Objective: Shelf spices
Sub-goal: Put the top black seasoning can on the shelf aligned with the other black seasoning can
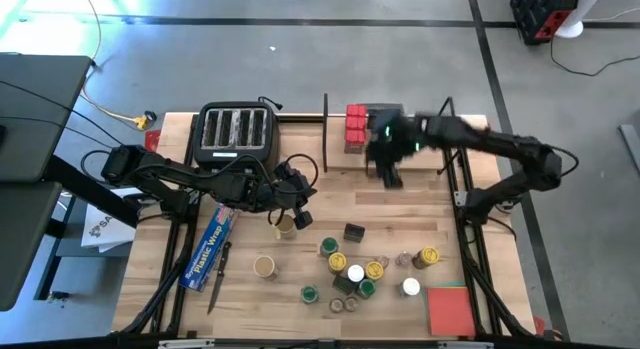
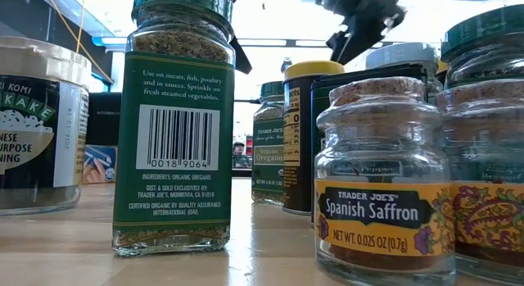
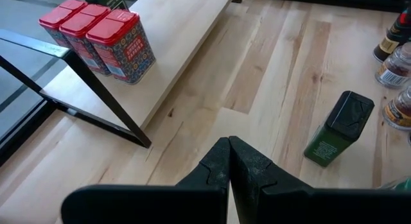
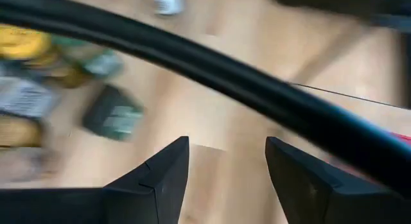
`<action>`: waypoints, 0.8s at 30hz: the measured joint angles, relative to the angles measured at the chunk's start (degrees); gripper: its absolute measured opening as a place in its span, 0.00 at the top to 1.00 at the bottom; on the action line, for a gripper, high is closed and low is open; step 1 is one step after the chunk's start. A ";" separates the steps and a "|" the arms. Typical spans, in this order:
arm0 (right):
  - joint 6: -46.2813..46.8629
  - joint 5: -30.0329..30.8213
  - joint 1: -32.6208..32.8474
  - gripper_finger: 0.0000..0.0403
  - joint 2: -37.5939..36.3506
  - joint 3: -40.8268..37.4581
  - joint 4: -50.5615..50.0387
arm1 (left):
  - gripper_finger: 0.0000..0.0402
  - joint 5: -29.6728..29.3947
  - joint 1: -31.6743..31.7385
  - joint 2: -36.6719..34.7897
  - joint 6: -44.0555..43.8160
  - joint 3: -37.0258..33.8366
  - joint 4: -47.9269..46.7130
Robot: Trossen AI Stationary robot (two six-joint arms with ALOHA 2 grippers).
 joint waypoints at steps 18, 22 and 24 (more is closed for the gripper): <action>40.12 21.49 28.50 0.50 -9.77 -41.83 68.68 | 1.00 -1.99 -1.37 0.00 2.02 -0.01 0.54; 35.66 21.72 29.17 0.44 -8.09 -40.56 67.28 | 1.00 -1.97 -1.37 0.02 1.62 -0.01 0.46; 34.27 21.65 29.20 0.39 -7.22 -39.85 67.25 | 1.00 -2.11 -1.34 0.02 1.62 -0.01 0.60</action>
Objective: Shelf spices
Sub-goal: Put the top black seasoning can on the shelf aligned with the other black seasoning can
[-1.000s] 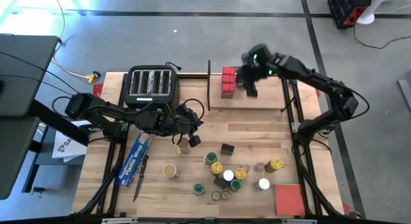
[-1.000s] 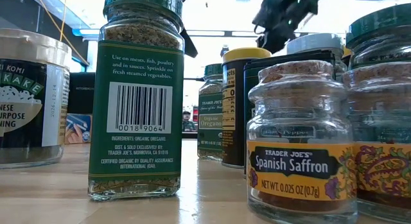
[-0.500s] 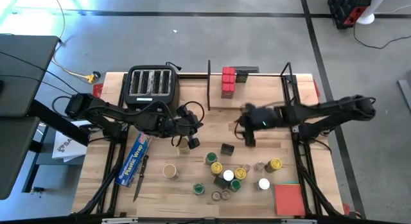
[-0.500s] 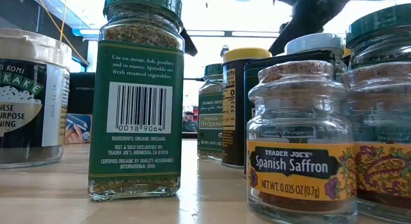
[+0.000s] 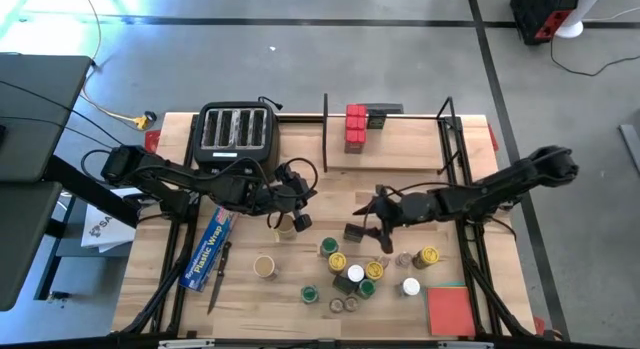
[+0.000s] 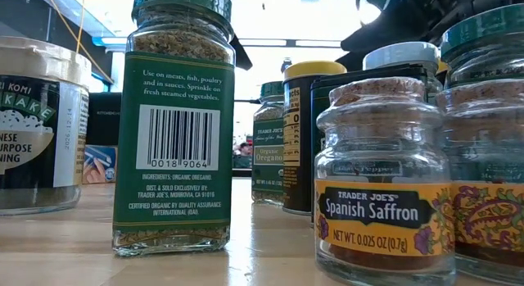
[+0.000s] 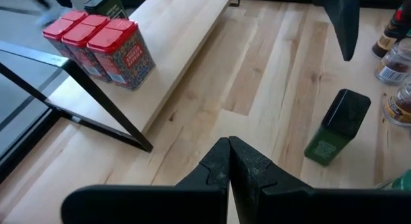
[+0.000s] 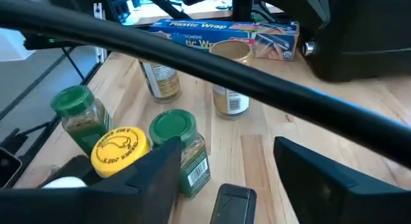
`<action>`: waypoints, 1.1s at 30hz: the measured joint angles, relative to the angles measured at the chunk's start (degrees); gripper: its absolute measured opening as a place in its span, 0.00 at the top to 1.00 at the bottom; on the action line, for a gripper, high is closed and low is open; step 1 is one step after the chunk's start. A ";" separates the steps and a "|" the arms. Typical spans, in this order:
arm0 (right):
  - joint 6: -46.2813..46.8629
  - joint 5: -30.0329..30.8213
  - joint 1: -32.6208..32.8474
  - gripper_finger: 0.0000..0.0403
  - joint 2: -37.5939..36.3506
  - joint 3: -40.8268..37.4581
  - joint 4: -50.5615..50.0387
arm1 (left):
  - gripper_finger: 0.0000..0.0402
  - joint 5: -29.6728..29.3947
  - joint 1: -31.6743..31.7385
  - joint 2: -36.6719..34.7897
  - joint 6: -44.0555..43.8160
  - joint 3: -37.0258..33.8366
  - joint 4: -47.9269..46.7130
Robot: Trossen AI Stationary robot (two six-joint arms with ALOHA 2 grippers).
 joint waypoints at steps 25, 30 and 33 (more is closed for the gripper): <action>3.00 12.85 5.44 0.37 13.78 5.96 -11.22 | 1.00 -0.24 0.00 0.00 -0.17 0.00 1.19; 4.81 9.98 4.68 0.53 13.78 5.96 -13.04 | 1.00 -0.23 0.00 0.00 -0.17 0.00 1.29; 5.20 7.42 4.10 0.62 13.78 5.96 -13.45 | 1.00 -0.21 0.00 0.00 -0.17 0.00 1.30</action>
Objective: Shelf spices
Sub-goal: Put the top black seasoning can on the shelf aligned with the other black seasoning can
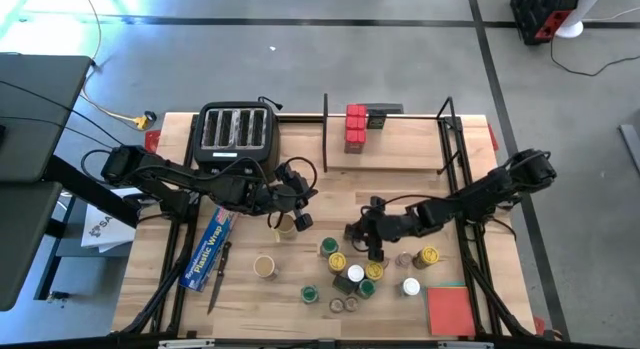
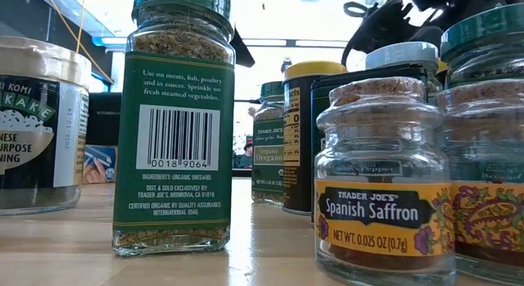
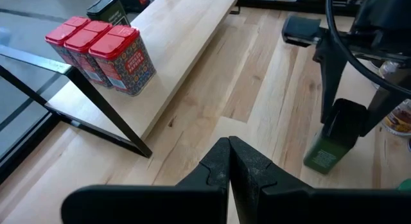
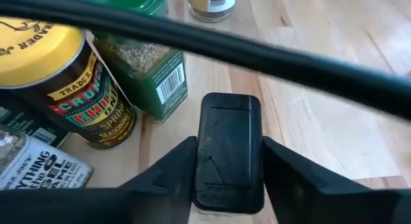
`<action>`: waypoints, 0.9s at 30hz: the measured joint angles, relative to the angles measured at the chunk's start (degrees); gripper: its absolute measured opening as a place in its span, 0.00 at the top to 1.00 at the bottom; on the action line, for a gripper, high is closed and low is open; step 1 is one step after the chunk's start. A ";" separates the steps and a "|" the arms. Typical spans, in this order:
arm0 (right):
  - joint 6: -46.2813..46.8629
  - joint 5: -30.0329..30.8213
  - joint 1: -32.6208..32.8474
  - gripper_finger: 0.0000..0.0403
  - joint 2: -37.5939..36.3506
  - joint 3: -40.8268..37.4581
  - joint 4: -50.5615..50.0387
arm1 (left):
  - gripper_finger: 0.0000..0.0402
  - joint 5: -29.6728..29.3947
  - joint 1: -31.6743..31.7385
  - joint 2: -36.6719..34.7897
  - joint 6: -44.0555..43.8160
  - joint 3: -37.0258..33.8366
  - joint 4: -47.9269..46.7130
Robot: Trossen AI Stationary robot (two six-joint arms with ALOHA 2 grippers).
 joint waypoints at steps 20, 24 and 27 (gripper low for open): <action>-17.73 -0.17 -17.92 0.70 -26.76 0.00 -21.89 | 1.00 0.02 0.00 0.00 0.02 0.00 0.33; -27.05 -8.12 -33.38 0.70 -30.98 0.00 -24.31 | 1.00 -0.04 0.00 0.00 0.07 0.00 1.11; -33.12 -17.99 -44.71 0.70 -29.84 0.00 -23.68 | 1.00 -0.12 0.07 0.00 0.08 0.00 1.27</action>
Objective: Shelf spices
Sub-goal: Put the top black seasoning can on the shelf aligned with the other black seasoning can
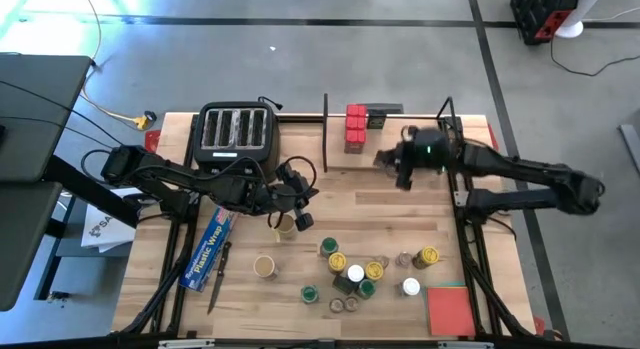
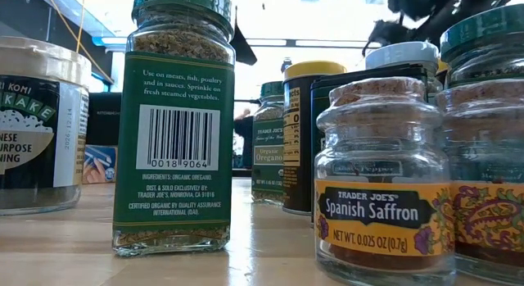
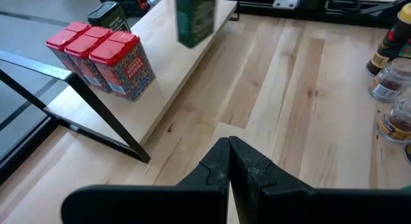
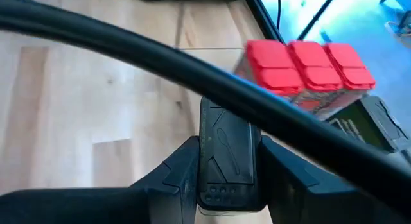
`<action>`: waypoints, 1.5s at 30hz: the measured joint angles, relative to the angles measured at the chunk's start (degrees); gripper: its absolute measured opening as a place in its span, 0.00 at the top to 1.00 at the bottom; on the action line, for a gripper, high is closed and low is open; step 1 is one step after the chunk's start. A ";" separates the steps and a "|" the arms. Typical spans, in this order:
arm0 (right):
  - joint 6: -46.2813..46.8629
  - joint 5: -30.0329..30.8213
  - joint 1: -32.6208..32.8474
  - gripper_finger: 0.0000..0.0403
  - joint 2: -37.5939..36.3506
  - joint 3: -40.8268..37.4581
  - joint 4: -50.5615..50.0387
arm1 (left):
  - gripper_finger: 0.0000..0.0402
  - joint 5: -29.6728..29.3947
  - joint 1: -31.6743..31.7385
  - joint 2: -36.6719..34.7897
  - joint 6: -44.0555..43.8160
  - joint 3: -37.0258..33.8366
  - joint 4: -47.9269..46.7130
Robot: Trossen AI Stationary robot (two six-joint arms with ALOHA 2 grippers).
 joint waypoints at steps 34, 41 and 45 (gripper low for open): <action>-19.46 -11.01 -17.44 0.60 17.49 0.00 17.70 | 1.00 1.41 0.70 0.00 -0.06 0.00 0.24; -20.94 -10.96 -17.44 0.57 17.49 0.00 19.71 | 1.00 1.41 0.70 0.00 -0.06 0.00 0.24; -20.85 -7.13 -17.14 0.53 16.76 0.00 22.27 | 1.00 1.41 0.70 0.00 -0.10 0.00 0.22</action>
